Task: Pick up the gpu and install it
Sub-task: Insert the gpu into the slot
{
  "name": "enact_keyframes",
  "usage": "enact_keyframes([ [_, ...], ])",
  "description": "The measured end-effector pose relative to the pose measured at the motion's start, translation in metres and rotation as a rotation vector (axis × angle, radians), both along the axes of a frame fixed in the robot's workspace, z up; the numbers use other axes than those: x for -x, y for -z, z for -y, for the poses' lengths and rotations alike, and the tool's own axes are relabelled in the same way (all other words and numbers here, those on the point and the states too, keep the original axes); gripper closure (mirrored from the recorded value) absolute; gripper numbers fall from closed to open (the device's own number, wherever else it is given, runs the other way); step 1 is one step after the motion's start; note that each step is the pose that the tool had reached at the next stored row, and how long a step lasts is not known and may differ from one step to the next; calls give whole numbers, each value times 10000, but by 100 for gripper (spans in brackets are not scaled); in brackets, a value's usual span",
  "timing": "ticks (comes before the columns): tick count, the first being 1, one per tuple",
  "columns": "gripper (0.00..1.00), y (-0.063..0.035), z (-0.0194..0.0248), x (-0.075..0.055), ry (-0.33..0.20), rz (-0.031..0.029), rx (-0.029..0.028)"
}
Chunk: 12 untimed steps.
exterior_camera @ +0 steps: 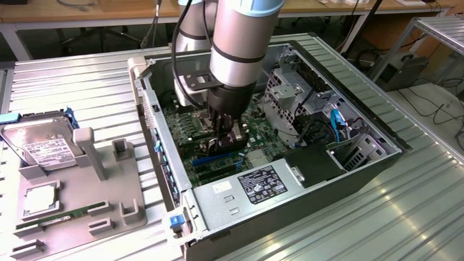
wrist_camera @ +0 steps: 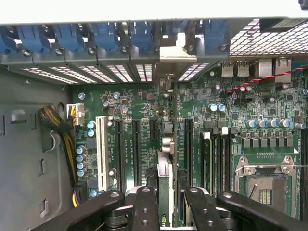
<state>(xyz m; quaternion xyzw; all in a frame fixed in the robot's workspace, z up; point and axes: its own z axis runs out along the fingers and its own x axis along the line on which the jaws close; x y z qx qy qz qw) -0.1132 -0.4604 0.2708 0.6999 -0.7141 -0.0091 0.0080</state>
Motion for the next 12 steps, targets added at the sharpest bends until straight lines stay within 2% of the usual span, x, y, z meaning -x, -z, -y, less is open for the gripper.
enact_keyframes([
  [12, 74, 51, -34, 32, -84, 1, -13],
])
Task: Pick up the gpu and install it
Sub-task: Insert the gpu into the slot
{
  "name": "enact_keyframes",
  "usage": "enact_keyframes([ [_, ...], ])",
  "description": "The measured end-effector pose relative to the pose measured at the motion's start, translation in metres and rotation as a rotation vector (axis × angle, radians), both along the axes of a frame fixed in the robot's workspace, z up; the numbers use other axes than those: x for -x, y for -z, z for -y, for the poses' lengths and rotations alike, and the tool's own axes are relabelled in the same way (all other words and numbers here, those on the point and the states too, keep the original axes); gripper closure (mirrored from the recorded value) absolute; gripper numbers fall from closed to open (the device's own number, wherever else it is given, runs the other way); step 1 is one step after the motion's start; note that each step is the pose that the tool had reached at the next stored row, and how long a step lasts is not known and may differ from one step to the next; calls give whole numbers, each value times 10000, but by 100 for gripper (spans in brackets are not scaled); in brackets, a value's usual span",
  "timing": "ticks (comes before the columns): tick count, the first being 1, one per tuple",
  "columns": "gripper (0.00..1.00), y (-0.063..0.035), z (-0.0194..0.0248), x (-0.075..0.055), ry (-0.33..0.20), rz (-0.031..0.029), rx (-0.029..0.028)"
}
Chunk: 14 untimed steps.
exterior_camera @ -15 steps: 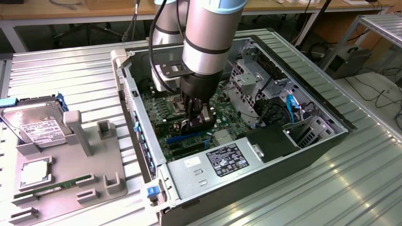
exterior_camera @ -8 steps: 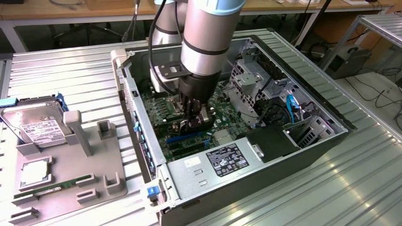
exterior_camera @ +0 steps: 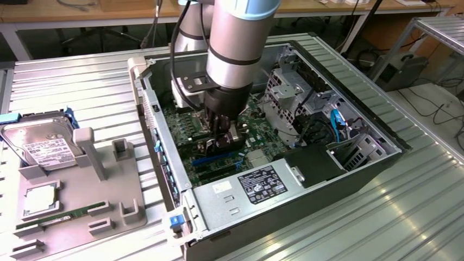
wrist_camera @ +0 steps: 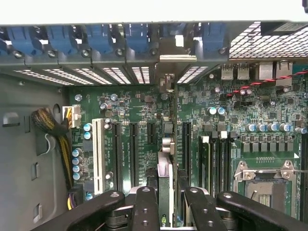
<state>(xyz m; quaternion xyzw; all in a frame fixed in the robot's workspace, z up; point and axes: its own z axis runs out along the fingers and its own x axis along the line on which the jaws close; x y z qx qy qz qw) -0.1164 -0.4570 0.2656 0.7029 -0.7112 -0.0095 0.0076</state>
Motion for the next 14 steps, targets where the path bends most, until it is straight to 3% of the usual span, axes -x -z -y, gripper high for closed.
enact_keyframes([
  [5, 74, 16, -1, 14, -13, -1, -4],
  [14, 74, 53, -2, 27, -22, -6, -71],
])
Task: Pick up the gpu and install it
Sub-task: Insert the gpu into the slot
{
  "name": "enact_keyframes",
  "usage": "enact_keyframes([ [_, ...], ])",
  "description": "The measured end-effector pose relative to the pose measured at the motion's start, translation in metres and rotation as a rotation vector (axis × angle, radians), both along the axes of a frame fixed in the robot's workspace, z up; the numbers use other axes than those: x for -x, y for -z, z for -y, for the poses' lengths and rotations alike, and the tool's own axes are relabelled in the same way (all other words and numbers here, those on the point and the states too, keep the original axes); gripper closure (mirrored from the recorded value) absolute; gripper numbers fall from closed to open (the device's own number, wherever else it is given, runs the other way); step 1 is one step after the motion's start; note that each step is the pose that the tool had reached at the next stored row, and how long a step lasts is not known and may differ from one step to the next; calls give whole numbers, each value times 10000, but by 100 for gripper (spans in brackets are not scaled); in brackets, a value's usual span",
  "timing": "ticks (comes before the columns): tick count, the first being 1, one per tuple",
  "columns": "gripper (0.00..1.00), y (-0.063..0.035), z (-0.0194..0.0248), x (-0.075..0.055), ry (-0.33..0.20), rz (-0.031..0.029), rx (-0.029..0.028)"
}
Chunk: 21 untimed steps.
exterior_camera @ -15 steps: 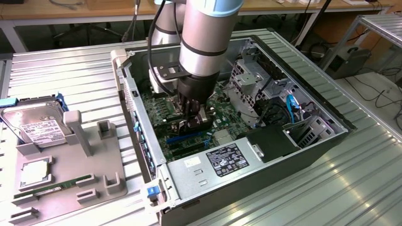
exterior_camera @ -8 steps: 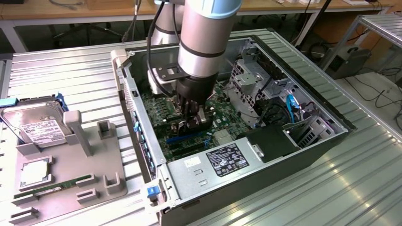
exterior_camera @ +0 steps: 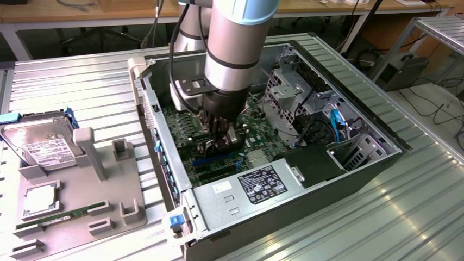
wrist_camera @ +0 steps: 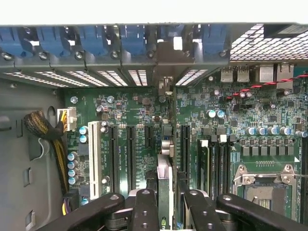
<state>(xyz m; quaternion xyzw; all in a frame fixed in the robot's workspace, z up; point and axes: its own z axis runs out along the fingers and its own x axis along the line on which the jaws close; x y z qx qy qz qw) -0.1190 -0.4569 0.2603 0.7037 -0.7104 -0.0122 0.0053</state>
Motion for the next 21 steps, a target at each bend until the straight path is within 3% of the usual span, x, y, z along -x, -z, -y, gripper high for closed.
enact_keyframes([
  [16, 73, 96, -1, 8, 1, -70, -8],
  [17, 73, 96, -1, 8, 1, -70, -7],
  [18, 66, 93, 0, 8, 0, -74, -4],
  [21, 66, 14, 0, 8, 0, -75, -4],
])
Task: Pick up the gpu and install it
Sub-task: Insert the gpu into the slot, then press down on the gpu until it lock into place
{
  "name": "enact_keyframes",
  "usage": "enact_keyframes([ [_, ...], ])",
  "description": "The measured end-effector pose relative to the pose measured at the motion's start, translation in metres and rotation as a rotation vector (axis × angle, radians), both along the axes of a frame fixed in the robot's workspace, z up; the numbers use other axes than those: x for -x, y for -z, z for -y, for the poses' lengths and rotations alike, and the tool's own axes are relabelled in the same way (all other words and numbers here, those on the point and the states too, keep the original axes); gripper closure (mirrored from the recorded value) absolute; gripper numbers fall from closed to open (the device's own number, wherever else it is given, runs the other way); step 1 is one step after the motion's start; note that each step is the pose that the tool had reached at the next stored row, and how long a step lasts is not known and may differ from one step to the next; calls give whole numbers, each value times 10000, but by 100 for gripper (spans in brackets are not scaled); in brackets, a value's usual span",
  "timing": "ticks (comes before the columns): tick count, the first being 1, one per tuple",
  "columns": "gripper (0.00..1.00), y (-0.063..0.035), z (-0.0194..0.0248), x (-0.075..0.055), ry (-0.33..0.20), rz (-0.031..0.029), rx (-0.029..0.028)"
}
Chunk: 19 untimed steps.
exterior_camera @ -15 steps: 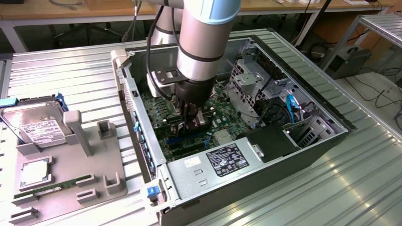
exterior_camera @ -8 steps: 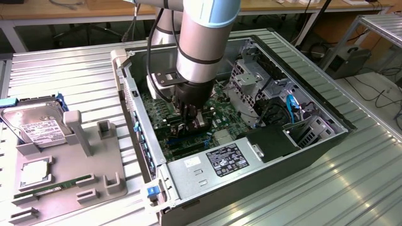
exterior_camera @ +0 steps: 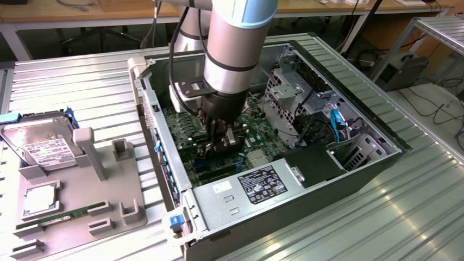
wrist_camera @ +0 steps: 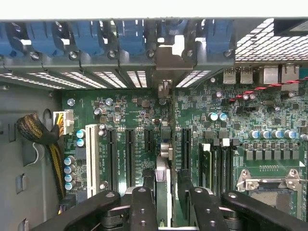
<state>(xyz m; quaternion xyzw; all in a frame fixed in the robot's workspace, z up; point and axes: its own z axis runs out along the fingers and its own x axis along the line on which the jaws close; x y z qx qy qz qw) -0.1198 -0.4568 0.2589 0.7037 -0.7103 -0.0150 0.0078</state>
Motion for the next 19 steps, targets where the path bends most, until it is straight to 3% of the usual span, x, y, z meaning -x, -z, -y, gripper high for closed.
enact_keyframes([
  [3, 66, -176, 0, 0, -5, 0, 0],
  [5, 66, -224, -5, 0, -9, -1, 1],
  [7, 67, -228, -14, 6, -9, 0, -1],
  [11, 89, -229, -26, 56, -9, 4, 0],
  [19, 89, -229, -27, 60, -10, 5, 0],
])
